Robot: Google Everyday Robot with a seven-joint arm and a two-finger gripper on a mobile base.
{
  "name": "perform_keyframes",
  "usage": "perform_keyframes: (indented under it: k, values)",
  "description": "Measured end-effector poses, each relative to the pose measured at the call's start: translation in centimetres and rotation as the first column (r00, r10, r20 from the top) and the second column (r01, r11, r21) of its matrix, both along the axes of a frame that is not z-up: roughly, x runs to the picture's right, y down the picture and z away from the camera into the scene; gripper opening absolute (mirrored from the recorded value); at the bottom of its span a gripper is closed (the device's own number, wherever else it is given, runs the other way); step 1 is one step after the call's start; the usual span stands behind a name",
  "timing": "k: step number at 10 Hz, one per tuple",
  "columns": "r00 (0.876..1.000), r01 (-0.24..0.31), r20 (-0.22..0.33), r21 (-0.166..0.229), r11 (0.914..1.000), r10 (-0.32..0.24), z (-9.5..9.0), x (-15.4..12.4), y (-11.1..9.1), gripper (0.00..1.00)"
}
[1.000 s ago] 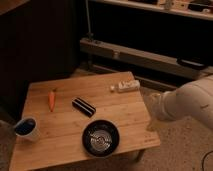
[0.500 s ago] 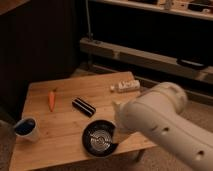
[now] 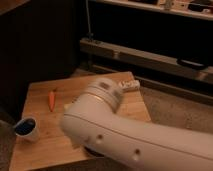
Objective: Move the arm in a circular motion
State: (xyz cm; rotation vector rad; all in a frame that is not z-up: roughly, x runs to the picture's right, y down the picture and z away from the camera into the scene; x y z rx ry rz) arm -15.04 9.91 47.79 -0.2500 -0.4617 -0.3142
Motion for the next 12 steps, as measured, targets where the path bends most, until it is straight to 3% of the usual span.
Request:
perform_keyframes:
  k: [1, 3, 5, 6, 8, 11, 12]
  values:
    - [0.998, 0.032, 0.045, 0.011, 0.9994, -0.033, -0.7, -2.1, -1.8, 0.80]
    - [0.993, 0.055, 0.101, 0.016, 0.9984, -0.056, -0.7, -3.5, -4.6, 0.80]
    - [0.993, 0.051, 0.110, 0.009, 0.9986, -0.052, 0.4, -3.4, -6.4, 0.80]
    - [0.995, 0.031, 0.093, -0.004, 0.9995, -0.030, 2.8, -2.3, -8.8, 0.80]
    - [0.998, 0.004, 0.056, -0.021, 0.9998, -0.003, 5.9, -0.7, -11.5, 0.80]
    - [0.996, -0.065, -0.056, -0.043, 0.9970, 0.062, 11.2, 3.4, -15.6, 0.80]
    - [0.987, -0.108, -0.122, -0.052, 0.9928, 0.101, 13.5, 5.8, -17.2, 0.80]
